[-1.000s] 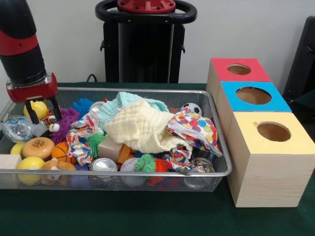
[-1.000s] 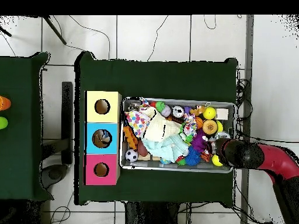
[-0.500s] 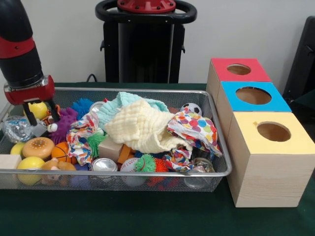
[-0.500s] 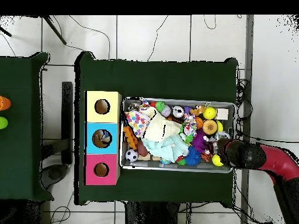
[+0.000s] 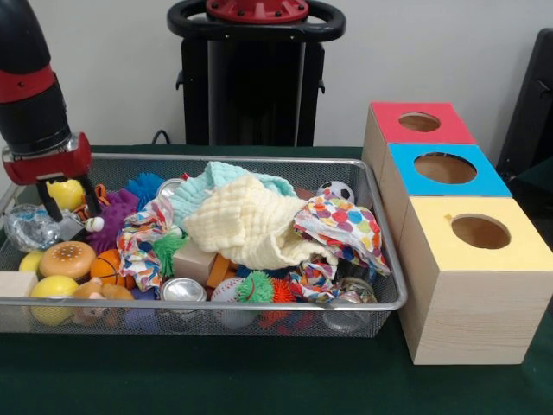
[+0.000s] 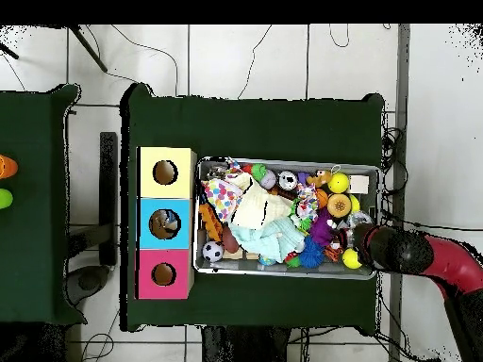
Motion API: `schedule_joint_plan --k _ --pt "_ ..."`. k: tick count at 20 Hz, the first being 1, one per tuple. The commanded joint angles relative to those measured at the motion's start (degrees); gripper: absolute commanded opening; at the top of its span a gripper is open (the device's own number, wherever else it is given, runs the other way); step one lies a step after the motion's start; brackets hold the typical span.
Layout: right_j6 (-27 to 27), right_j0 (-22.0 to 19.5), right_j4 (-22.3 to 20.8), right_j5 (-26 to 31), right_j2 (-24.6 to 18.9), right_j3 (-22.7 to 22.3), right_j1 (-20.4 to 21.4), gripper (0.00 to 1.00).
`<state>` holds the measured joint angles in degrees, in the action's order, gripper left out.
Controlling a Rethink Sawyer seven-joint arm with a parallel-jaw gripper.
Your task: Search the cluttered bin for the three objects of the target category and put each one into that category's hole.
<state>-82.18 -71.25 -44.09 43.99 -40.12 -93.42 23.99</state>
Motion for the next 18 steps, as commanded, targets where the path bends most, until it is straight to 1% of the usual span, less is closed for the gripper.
schedule_joint_plan --k 1,4,8,13,18 --pt "13.46 -1.2 0.25 4.47 0.36 3.61 -2.56 1.0" --pt "13.35 -1.42 0.18 4.26 0.26 3.21 -2.32 1.0" --pt "13.76 -1.22 1.33 5.99 0.12 3.71 -1.73 1.0" --pt "11.89 -1.77 3.25 7.24 -0.22 -0.69 3.83 1.0" --pt "11.04 -1.22 3.72 7.39 -0.11 -1.57 5.27 1.0"
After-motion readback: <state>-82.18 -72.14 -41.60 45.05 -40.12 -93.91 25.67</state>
